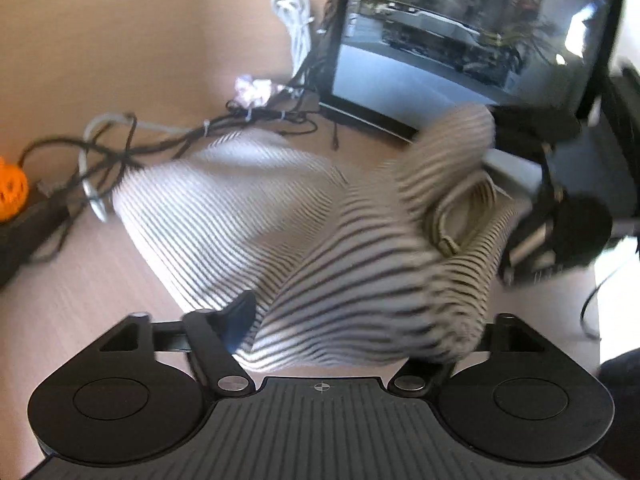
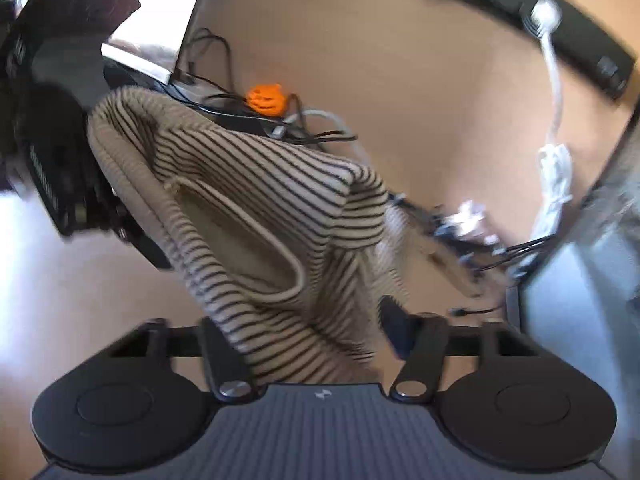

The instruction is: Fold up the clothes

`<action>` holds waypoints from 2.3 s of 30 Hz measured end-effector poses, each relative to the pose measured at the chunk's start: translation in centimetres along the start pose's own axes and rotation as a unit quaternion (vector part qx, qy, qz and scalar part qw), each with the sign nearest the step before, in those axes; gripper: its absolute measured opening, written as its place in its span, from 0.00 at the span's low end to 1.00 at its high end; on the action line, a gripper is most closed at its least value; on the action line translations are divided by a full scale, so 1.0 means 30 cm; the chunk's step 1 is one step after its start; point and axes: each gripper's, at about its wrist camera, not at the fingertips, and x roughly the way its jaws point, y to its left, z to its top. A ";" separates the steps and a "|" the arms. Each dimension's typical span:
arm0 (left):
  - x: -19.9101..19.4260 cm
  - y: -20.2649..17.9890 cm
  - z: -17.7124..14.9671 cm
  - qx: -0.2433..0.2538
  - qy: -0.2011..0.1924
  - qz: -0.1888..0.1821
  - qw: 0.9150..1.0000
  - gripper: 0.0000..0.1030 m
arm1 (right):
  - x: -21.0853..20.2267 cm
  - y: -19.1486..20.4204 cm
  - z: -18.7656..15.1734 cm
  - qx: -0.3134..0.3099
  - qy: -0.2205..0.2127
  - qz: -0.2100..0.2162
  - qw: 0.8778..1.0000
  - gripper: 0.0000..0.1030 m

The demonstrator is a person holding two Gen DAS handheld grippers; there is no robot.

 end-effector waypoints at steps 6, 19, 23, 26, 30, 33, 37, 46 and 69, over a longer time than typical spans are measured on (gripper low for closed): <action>0.027 -0.084 -0.009 0.055 0.012 0.020 0.998 0.72 | 0.011 0.025 -0.010 -0.002 0.015 0.030 0.999 0.33; -0.088 -0.058 -0.032 -0.066 -0.007 -0.009 0.998 0.53 | -0.299 0.009 0.039 0.033 0.022 0.118 0.992 0.33; -0.127 -0.023 -0.029 -0.115 -0.019 -0.023 0.993 0.62 | -0.173 -0.044 0.082 0.084 0.009 0.071 0.994 0.54; -0.156 0.003 -0.027 -0.151 -0.028 -0.034 0.988 0.71 | -0.030 -0.054 0.106 0.113 0.025 0.019 0.993 0.61; -0.150 0.074 -0.018 -0.194 -0.034 0.001 0.980 0.81 | 0.082 -0.040 0.125 0.094 0.042 -0.032 0.994 0.72; -0.184 0.087 -0.032 -0.203 -0.035 0.007 0.979 0.91 | 0.122 -0.053 0.123 0.097 0.050 -0.051 0.993 0.83; -0.179 0.092 -0.078 -0.230 -0.017 -0.014 0.973 0.91 | 0.155 -0.087 0.108 0.120 0.056 -0.050 0.990 0.90; -0.115 -0.039 -0.036 -0.206 -0.041 -0.004 0.978 0.66 | 0.076 -0.130 0.082 0.176 0.029 -0.047 0.983 0.90; 0.020 0.144 0.078 -0.146 -0.035 0.096 0.984 0.92 | 0.035 -0.087 0.127 0.194 0.034 -0.062 0.979 1.00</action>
